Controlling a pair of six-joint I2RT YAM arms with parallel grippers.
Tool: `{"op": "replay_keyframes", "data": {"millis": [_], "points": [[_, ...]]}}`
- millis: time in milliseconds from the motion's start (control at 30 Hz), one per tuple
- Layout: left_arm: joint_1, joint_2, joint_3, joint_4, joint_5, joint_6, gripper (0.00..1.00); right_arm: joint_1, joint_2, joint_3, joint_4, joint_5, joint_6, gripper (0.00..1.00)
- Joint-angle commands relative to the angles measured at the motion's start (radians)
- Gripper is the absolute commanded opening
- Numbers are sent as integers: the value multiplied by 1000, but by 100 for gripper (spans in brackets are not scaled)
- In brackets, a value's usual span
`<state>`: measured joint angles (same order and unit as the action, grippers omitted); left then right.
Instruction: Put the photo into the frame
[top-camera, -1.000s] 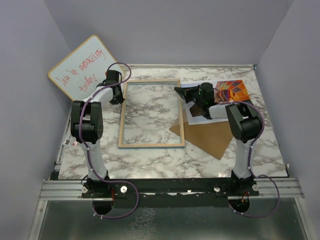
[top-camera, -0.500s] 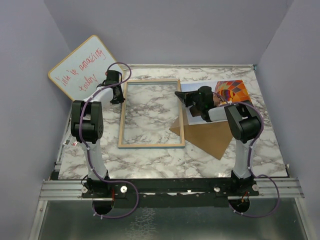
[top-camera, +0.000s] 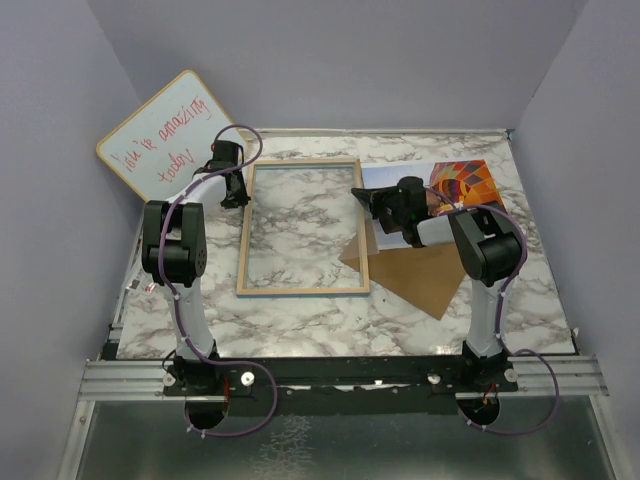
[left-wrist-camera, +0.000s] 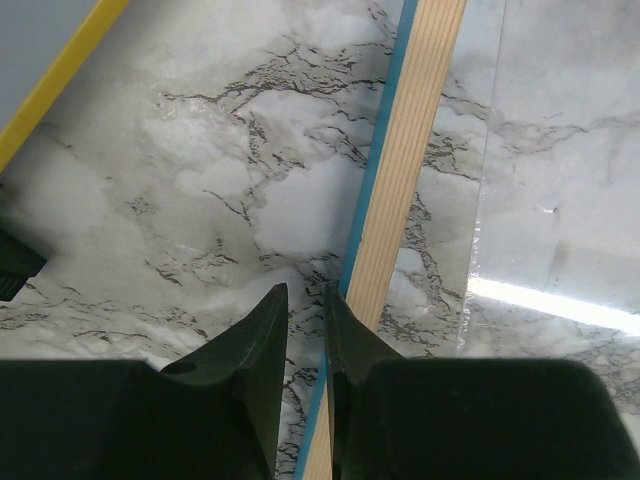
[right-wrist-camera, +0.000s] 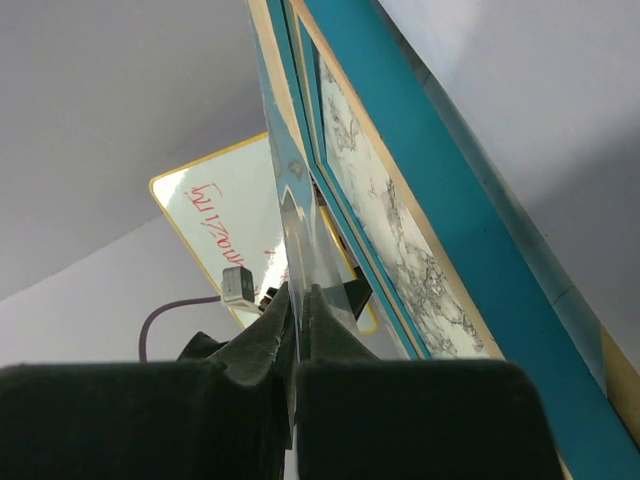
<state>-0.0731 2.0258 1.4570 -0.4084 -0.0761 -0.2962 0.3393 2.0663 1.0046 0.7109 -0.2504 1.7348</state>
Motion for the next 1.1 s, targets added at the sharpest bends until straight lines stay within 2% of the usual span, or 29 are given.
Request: {"op": "replay_keyframes", "data": {"millis": [0,600,1067], "points": [[5,14,-13,11,25,-12,22,6,-20,-20,9,34,-25,0],[5,25,-14,19,60,-26,22,7,10,-40,41,-53,-124,1],[6,35,-10,25,75,-38,21,31,47,-31,93,-48,-81,1]]}}
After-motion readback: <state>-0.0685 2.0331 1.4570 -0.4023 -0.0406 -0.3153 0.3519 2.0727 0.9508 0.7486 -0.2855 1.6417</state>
